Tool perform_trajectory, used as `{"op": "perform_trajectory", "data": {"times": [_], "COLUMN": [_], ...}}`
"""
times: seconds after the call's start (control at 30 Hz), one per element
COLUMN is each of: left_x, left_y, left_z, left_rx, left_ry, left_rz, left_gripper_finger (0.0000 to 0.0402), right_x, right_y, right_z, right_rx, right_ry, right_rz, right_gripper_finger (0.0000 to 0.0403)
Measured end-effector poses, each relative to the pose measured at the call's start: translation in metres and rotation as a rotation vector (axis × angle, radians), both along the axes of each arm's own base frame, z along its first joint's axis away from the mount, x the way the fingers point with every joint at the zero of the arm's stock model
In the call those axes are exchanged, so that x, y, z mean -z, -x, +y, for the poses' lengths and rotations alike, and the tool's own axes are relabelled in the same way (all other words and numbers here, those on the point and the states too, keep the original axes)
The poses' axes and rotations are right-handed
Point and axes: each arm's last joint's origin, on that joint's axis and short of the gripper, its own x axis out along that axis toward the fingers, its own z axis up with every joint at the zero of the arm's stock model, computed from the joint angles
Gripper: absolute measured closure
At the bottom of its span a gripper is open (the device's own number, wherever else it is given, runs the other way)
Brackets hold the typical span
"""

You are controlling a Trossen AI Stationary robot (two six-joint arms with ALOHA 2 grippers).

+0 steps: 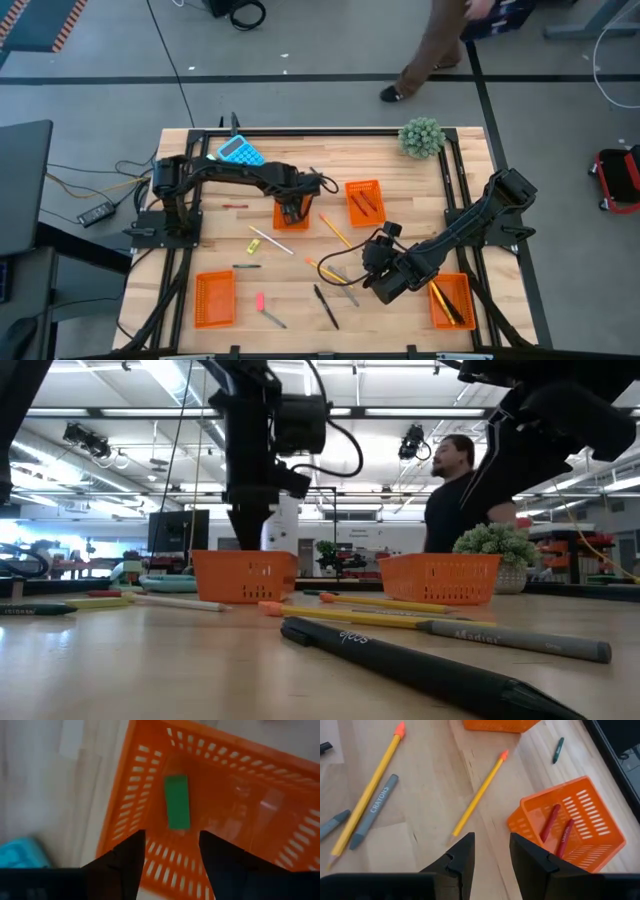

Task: Sort crayons/erasers/pens/pencils in bins
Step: Put the bottom yellow pencil into the bottom left orange bin

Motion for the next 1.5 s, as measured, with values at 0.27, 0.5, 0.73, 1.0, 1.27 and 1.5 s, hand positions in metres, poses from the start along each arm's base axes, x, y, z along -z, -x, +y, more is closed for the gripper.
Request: {"op": "perform_trajectory", "data": {"times": [0.27, 0.5, 0.73, 1.0, 1.27, 1.5], "left_x": [-0.043, -0.046, -0.014, -0.013, 0.004, 0.024], "left_y": [-0.012, -0.017, -0.011, -0.012, -0.017, -0.024], "left_z": [-0.020, -0.081, -0.141, -0.171, -0.171, -0.174], "left_rx": [0.116, 0.353, 0.514, 0.579, 0.579, 0.596], "left_ry": [-0.068, -0.069, -0.066, -0.086, -0.038, -0.029], "left_rz": [0.015, -0.010, -0.114, -0.233, -0.251, -0.232], "left_gripper_finger": [0.0219, 0.0230, 0.0229, 0.0230, 0.0222, 0.0216], "right_x": [0.000, 0.002, 0.002, 0.002, 0.002, 0.002], "right_y": [0.001, 0.011, 0.024, 0.030, 0.030, 0.030], "right_z": [0.000, 0.002, 0.014, 0.022, 0.022, 0.022], "right_rx": [-0.014, -0.007, -0.007, -0.020, -0.022, -0.024], "right_ry": [0.020, 0.018, 0.007, -0.009, -0.008, -0.002], "right_rz": [0.013, 0.076, 0.075, 0.059, 0.059, 0.059], "right_gripper_finger": [0.0274, 0.0274, 0.0274, 0.0274, 0.0274, 0.0274]}}
